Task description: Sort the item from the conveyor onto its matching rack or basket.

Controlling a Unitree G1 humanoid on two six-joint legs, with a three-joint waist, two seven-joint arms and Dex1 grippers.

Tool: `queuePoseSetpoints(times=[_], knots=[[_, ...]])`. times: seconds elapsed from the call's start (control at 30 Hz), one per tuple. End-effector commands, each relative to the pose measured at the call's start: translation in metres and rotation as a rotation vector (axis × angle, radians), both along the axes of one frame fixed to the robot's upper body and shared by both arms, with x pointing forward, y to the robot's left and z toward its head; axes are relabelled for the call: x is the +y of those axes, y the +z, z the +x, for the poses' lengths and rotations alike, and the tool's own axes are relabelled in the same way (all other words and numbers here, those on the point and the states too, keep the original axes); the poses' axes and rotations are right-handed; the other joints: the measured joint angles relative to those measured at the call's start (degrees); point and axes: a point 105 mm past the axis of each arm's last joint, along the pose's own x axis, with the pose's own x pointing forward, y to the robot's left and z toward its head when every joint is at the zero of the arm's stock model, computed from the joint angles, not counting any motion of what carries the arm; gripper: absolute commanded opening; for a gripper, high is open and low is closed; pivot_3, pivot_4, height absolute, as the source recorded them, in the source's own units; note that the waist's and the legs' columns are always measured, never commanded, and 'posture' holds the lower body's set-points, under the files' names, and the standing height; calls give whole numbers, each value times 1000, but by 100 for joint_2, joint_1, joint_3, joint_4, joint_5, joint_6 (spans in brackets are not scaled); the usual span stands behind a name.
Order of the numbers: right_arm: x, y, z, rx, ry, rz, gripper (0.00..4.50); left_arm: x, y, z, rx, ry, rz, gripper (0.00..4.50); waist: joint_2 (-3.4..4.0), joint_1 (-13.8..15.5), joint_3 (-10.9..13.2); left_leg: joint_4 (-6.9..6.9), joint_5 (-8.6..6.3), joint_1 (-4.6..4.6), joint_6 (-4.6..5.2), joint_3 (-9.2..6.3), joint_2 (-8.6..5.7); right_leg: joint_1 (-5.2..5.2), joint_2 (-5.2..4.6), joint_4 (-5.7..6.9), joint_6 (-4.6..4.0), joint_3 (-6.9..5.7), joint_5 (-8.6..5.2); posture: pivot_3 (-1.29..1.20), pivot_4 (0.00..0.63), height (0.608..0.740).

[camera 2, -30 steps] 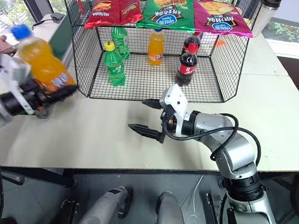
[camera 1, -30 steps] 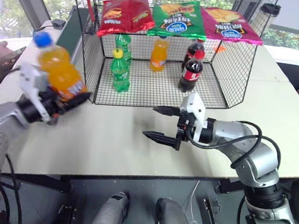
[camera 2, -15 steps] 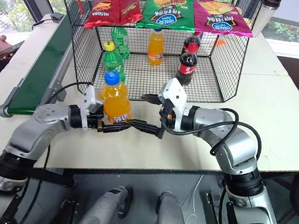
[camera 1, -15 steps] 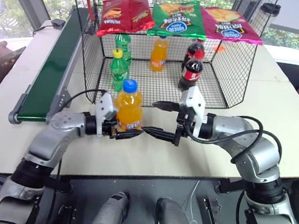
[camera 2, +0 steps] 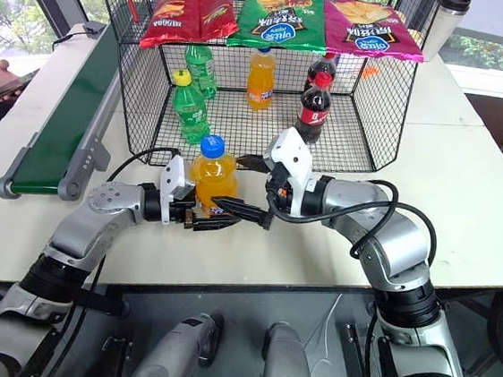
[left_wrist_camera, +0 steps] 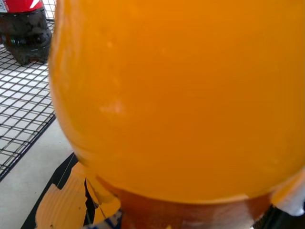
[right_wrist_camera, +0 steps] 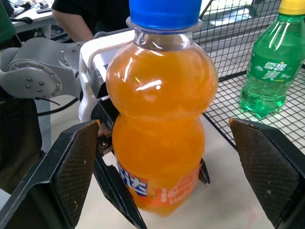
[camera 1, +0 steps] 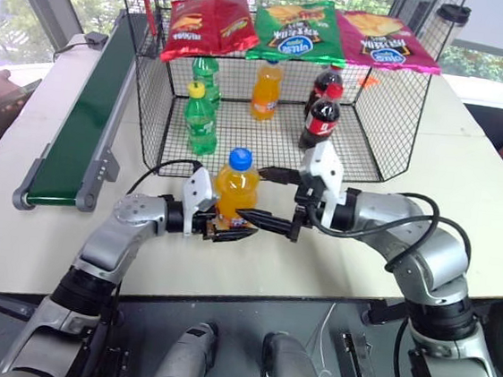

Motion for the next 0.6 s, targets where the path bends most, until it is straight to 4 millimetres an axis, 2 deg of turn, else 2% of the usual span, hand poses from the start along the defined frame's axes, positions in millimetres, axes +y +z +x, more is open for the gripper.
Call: queuePoseSetpoints(times=[0.03,0.27,0.37,0.47,0.5,0.6], knots=[[4,12,1,-55,5,21,4500,-8,13,-7,-65,-49,-22,3040,0,-1,0,0,0,0,0,0,0,0,0,0,0,0,0,0,150,739],[8,16,7,-64,-24,50,4500,-13,11,-11,-55,-59,-30,3040,0,-7,0,0,0,0,0,0,0,0,1,0,0,0,1,0,150,739],[8,17,12,-68,-45,56,3644,-13,12,-11,-54,-57,-30,3040,0,-7,0,1,0,0,0,0,0,0,2,1,-1,0,2,0,150,739],[8,18,12,-69,-43,62,2290,-12,11,-9,-50,-52,-23,3040,0,-5,0,2,0,0,1,0,0,0,3,2,-1,0,2,0,150,739],[9,18,11,-70,-40,63,2086,-11,11,-9,-47,-50,-19,3040,2,-3,-1,3,0,0,1,0,0,0,4,1,-1,0,3,0,150,739],[9,18,10,-72,-37,61,2060,-10,10,-7,-46,-35,-6,3040,2,0,-1,4,0,0,1,0,0,1,3,1,0,0,3,0,150,739]])
